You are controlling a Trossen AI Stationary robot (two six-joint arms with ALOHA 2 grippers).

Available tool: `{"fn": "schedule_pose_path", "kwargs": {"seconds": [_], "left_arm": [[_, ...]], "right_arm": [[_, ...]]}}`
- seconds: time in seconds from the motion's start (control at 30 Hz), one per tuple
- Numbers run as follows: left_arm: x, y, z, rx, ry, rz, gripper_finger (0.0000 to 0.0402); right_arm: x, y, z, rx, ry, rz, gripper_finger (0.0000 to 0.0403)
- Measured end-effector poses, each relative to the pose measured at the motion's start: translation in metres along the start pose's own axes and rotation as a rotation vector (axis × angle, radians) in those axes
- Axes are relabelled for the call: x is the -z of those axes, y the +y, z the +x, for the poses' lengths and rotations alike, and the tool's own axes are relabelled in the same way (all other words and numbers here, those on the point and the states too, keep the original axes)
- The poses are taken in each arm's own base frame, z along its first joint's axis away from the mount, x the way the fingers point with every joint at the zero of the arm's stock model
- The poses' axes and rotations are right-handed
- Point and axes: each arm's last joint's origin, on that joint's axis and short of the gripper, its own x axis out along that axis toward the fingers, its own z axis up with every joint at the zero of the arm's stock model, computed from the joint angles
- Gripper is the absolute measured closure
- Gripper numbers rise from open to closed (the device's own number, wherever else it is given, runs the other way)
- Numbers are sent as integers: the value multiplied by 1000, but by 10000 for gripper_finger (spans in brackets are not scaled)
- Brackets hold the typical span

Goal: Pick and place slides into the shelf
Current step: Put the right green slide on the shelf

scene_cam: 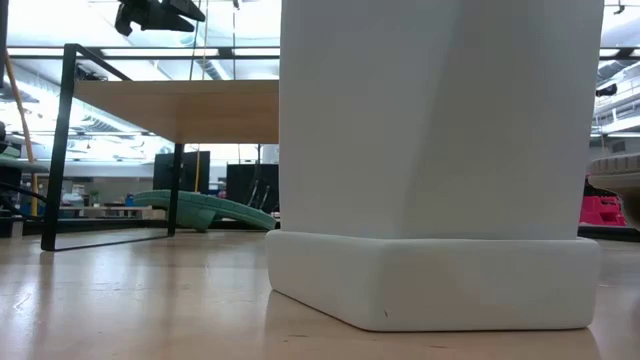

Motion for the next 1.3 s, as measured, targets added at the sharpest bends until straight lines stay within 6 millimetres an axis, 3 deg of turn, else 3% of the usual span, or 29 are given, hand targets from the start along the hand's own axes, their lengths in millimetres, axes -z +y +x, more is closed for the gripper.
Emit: {"fn": "schedule_pose_path", "kwargs": {"seconds": [0.33, 0.6, 0.77, 0.97, 1.17, 1.3], "left_arm": [[1, -1, 2, 11, 8, -12, 222], [1, -1, 2, 11, 8, -24, 224], [1, -1, 2, 11, 8, -29, 229], [1, -1, 2, 11, 9, -44, 227], [4, 0, 2, 16, 42, -47, 229], [7, 0, 2, 38, 71, -38, 226]], "right_arm": [[0, 10, 34, 79, 14, -8, 75], [0, 1, 47, 136, -3, 72, 106], [1, -9, 52, 147, 2, 124, 181], [5, -22, 56, 157, 31, 176, 362], [-1, -38, 45, 172, 18, 188, 364], [-18, -63, 14, 187, -62, 202, 364]]}}
